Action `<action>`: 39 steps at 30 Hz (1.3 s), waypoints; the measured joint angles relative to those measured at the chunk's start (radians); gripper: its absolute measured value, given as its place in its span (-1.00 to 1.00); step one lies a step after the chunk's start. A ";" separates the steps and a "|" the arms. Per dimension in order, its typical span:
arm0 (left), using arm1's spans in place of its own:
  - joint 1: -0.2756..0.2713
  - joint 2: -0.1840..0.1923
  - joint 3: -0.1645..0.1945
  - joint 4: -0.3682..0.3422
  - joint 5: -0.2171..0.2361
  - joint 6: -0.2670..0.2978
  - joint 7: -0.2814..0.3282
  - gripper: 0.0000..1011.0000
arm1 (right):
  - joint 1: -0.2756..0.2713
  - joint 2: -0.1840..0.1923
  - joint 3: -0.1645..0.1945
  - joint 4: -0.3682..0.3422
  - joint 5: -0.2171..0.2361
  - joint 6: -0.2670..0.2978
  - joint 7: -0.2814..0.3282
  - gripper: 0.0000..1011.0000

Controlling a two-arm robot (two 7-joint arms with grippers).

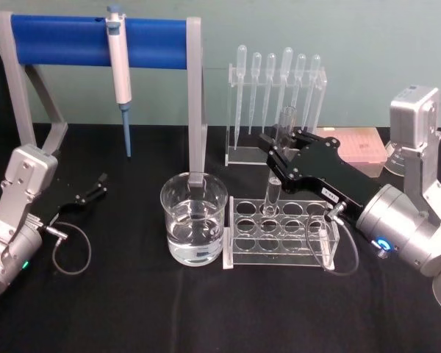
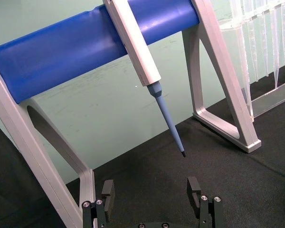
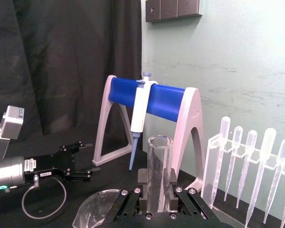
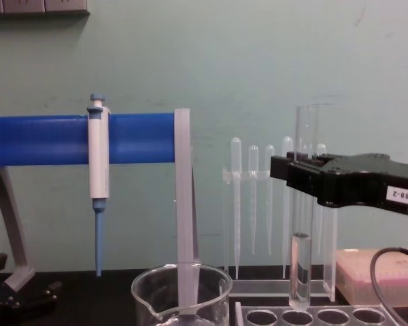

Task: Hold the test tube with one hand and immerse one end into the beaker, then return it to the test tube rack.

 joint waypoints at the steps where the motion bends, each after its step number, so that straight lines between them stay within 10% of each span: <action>1: 0.000 0.000 0.000 0.000 0.000 0.000 0.000 0.98 | 0.001 0.000 0.000 -0.001 0.000 0.003 -0.001 -0.55; 39: 0.000 0.000 0.000 0.000 0.000 0.000 0.000 0.98 | 0.016 0.003 -0.011 0.006 -0.007 0.023 -0.004 -0.55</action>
